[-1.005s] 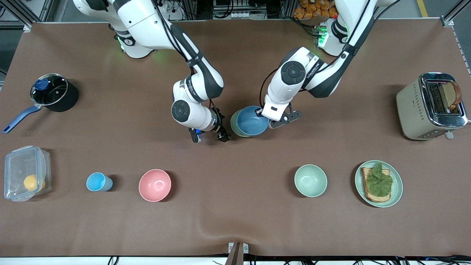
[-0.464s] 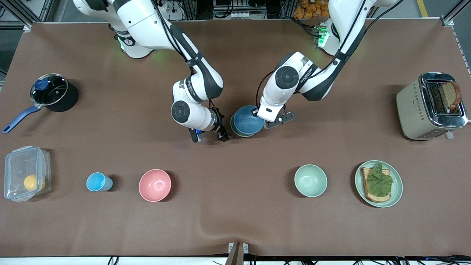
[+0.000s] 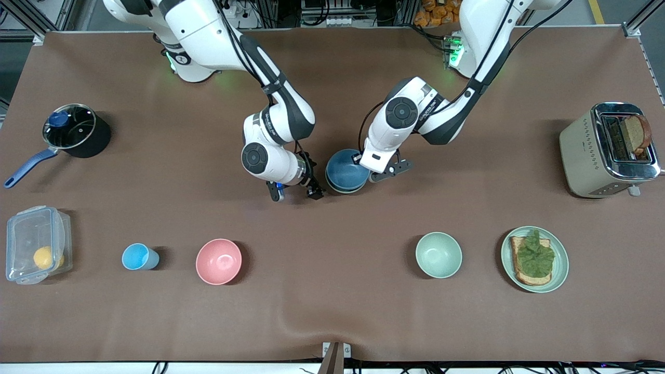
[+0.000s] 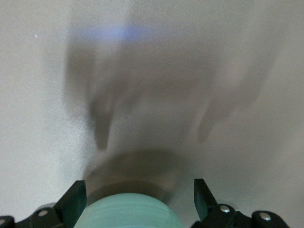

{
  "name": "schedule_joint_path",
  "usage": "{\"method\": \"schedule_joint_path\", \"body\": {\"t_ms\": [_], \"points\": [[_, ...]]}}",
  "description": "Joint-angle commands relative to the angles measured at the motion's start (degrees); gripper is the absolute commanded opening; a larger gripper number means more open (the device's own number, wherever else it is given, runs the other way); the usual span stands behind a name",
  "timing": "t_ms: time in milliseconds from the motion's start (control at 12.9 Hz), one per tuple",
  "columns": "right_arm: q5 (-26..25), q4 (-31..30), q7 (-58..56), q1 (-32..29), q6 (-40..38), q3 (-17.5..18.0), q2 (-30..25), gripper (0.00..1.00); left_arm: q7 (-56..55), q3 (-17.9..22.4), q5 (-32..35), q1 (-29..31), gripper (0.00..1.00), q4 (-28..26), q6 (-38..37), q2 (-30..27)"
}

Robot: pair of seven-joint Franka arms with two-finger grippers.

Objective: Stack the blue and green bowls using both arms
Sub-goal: 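Lower the blue bowl into the green bowl with the left gripper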

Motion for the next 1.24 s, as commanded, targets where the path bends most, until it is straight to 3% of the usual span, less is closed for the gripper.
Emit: {"method": "schedule_joint_path", "body": {"t_ms": [0, 464, 541, 618, 695, 927, 1159], "points": [[1.2, 0.0, -0.7, -0.6, -1.0, 0.3, -0.6, 1.0, -0.6, -0.3, -1.6, -0.4, 0.0, 0.6, 2.0, 1.3], [1.1, 0.0, -0.7, -0.6, -1.0, 0.2, -0.5, 1.0, -0.4, -0.3, -1.7, -0.2, 0.01, 0.7, 3.0, 2.5], [1.1, 0.0, -0.7, -0.6, -1.0, 0.2, -0.5, 1.0, -0.3, -0.3, -1.7, 0.2, 0.4, 0.7, 2.9, 2.5], [1.1, 0.0, -0.7, -0.6, -1.0, 0.2, -0.5, 1.0, -0.3, -0.3, -1.7, 0.2, 0.91, 0.7, 2.7, 2.4], [1.1, 0.0, -0.7, -0.6, -1.0, 0.2, -0.5, 1.0, -0.5, -0.3, -1.6, 0.1, 1.0, 1.0, 2.6, 2.0], [1.1, 0.0, -0.7, -0.6, -2.0, 0.2, -0.8, 1.0, -0.7, -0.2, -1.6, 0.3, 1.0, 1.8, 0.0, -1.2], [0.5, 0.0, -2.2, -1.9, -7.6, -0.2, -2.6, 1.0, -0.2, 0.2, -1.4, 2.6, 1.0, 6.6, -11.4, -7.6]]}}
